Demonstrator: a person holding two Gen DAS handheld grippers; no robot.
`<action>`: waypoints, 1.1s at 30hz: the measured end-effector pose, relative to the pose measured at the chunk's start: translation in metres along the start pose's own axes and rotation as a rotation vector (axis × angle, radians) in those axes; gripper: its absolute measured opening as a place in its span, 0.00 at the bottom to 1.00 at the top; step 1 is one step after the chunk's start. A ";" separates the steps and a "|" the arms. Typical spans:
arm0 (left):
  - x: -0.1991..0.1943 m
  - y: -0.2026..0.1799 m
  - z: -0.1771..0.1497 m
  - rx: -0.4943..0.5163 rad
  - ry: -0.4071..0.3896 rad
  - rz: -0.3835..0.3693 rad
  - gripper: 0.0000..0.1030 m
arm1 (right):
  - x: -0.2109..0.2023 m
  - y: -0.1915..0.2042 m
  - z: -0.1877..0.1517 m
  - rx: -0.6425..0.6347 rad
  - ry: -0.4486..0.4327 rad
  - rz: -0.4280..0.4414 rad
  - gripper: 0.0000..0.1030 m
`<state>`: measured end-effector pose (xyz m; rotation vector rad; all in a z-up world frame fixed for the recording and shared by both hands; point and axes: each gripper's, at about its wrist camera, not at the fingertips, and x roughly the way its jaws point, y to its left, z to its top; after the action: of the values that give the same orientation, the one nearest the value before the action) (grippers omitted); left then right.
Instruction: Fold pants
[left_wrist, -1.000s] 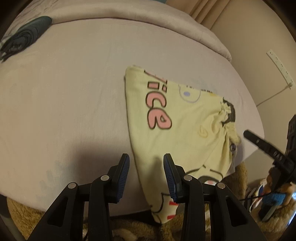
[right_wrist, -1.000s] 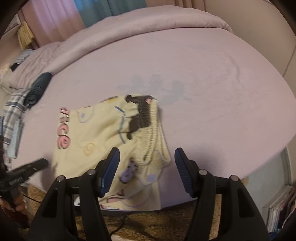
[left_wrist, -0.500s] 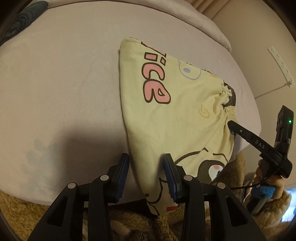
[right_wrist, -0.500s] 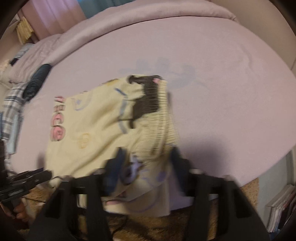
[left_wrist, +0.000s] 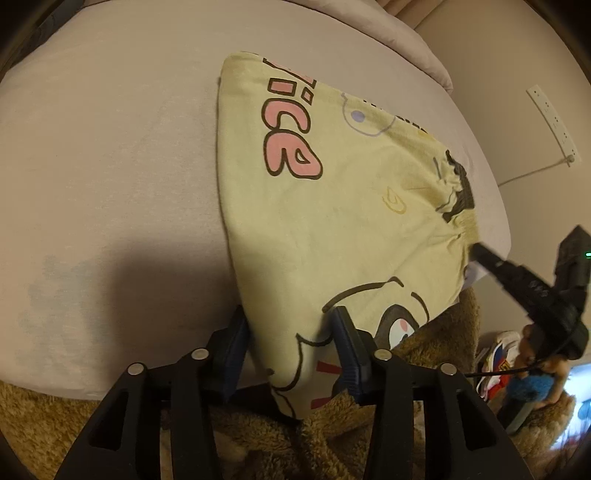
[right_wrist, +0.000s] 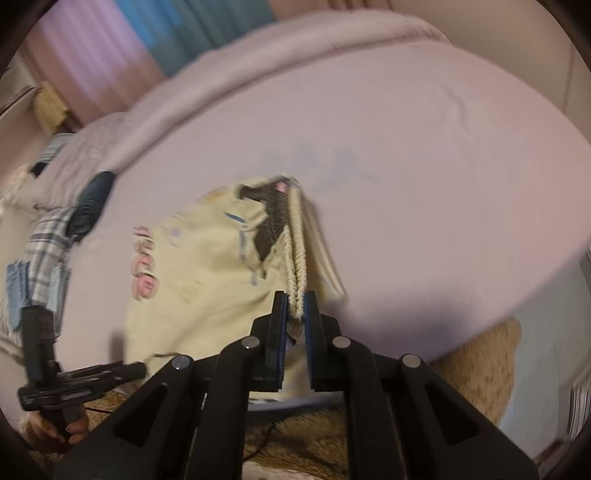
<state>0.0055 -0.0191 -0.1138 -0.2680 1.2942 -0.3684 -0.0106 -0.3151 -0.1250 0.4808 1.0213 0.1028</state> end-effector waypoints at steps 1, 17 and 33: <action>0.001 -0.001 0.001 -0.007 -0.004 -0.003 0.44 | 0.005 -0.003 0.000 0.010 0.019 -0.009 0.17; -0.025 0.026 0.000 -0.081 -0.105 -0.167 0.12 | 0.001 0.020 0.017 -0.072 -0.053 0.075 0.26; -0.030 0.029 0.022 -0.014 -0.007 -0.028 0.18 | 0.007 0.001 -0.003 -0.082 0.073 -0.036 0.58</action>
<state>0.0233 0.0191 -0.0926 -0.2988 1.2874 -0.3820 -0.0090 -0.3113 -0.1315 0.3862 1.0926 0.1303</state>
